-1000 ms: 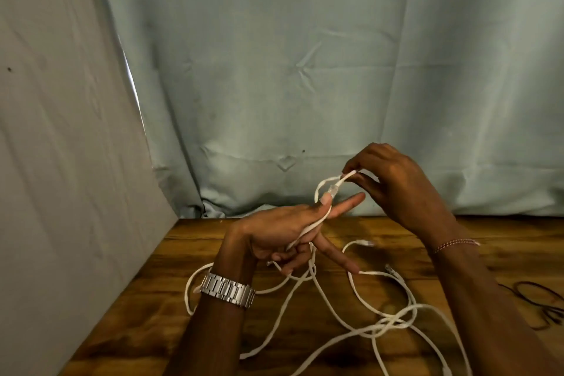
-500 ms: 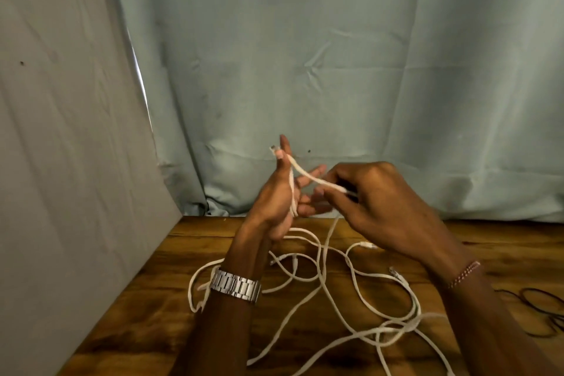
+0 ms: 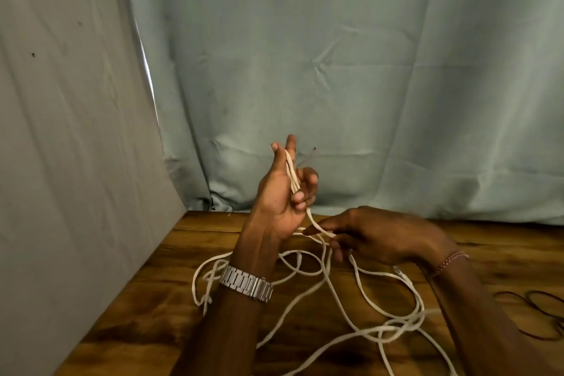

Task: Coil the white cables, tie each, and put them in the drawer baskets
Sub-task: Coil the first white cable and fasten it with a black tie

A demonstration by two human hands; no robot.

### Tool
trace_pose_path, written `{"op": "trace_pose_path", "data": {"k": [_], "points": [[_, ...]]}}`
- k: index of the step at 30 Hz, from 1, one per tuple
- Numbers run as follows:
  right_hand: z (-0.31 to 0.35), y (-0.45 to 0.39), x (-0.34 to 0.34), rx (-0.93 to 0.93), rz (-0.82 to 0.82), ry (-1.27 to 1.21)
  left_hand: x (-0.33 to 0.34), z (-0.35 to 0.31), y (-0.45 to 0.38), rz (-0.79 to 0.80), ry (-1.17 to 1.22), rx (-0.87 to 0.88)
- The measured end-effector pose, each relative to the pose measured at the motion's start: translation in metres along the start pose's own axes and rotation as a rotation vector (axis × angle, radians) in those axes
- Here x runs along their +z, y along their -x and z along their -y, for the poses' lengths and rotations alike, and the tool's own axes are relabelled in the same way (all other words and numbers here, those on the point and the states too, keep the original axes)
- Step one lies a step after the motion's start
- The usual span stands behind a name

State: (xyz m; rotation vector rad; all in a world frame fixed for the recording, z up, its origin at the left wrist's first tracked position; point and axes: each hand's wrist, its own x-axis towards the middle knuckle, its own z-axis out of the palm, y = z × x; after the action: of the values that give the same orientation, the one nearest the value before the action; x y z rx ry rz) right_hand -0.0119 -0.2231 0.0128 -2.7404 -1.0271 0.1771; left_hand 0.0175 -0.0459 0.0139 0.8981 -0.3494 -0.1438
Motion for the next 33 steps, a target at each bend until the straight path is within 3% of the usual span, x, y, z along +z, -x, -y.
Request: {"op": "trace_pose_path", "data": {"k": [3, 8, 14, 21, 29, 33], "points": [[-0.007, -0.009, 0.005, 0.077, -0.082, 0.032, 0.001, -0.002, 0.005, 0.147, -0.094, -0.064], [-0.015, -0.018, 0.008, 0.003, -0.46, 0.262, 0.001, -0.01, 0.015, 0.397, -0.322, -0.228], [-0.035, -0.017, 0.013, -0.05, -0.645, 0.119, 0.006, -0.011, 0.025, 0.521, -0.67, -0.345], [-0.054, -0.018, 0.008, -0.088, -0.777, 0.173, 0.003, -0.02, 0.029, 0.696, -0.914, -0.445], [-0.036, -0.003, -0.01, -0.152, -0.904, 0.035, 0.001, -0.022, 0.029, 0.414, -1.086, -0.456], [-0.016, -0.001, -0.015, -0.157, -0.992, -0.023, 0.007, -0.025, 0.03, 0.262, -1.061, -0.365]]}}
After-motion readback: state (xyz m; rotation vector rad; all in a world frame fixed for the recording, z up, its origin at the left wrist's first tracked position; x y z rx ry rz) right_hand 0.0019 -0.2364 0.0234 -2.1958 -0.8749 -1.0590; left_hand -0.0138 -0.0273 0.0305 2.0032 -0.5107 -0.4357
